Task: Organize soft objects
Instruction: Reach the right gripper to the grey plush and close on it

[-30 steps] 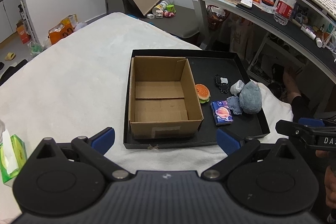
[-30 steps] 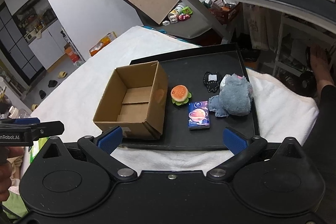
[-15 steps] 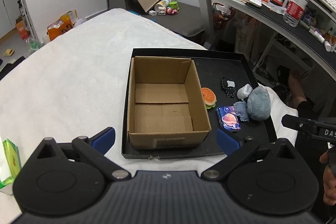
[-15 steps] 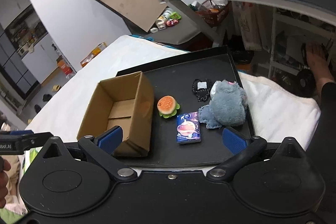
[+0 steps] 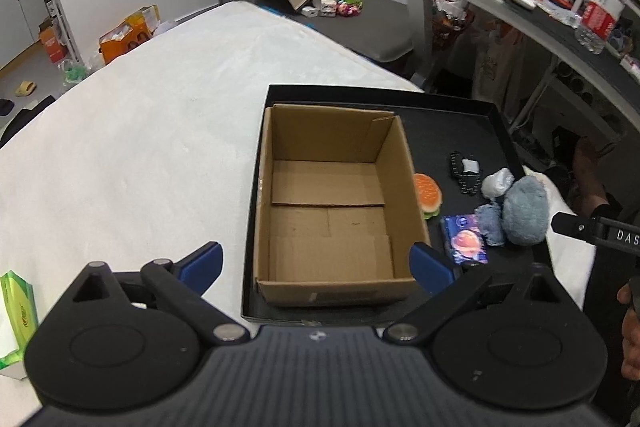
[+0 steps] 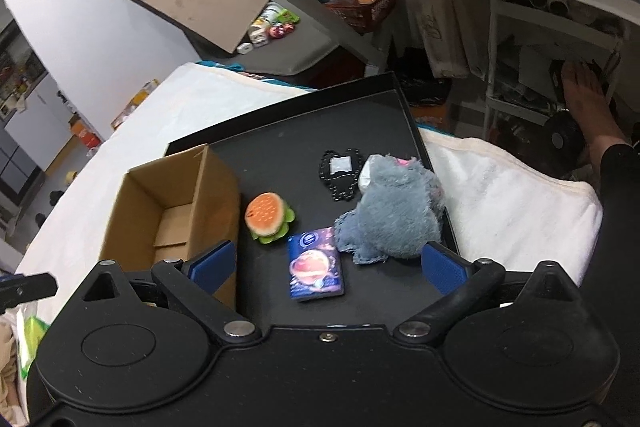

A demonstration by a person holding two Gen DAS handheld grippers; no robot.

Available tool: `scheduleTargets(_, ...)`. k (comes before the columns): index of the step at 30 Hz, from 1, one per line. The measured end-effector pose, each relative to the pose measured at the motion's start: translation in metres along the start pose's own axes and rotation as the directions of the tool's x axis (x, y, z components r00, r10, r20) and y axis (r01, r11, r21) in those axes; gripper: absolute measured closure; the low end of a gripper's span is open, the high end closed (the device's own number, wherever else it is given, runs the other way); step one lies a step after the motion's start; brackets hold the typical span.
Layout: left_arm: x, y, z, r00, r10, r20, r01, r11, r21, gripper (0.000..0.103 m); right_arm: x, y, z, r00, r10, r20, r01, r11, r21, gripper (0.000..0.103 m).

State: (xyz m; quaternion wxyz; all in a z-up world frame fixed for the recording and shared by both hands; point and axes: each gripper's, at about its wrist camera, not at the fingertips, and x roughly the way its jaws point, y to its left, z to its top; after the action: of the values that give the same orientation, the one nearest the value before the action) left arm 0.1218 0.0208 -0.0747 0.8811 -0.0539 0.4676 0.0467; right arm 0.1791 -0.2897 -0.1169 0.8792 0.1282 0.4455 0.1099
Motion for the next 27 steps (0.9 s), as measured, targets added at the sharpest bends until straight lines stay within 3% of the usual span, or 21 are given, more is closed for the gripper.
scheduleTargets(11, 0.044, 0.009, 0.004, 0.995, 0.059, -0.076, -0.061, 0.998, -0.026, 0.008, 0.05, -0.015, 0.015, 0.995, -0.066, -0.071, 0.068, 0.997, 0.024, 0.003)
scheduleTargets(15, 0.062, 0.008, 0.005, 0.99, 0.083, -0.112, -0.086, 0.996, -0.025, 0.013, 0.067, -0.017, 0.019, 0.992, -0.088, -0.085, 0.088, 0.996, -0.007, 0.003)
scheduleTargets(22, 0.086, 0.012, 0.009, 0.982, 0.119, -0.145, -0.124, 0.992, -0.025, 0.014, 0.089, -0.024, 0.024, 0.989, -0.099, -0.107, 0.096, 0.995, -0.035, 0.003)
scheduleTargets(27, 0.099, 0.013, 0.009, 0.977, 0.136, -0.167, -0.14, 0.99, -0.017, 0.014, 0.102, -0.027, 0.019, 0.985, -0.137, -0.103, 0.132, 0.989, -0.06, 0.01)
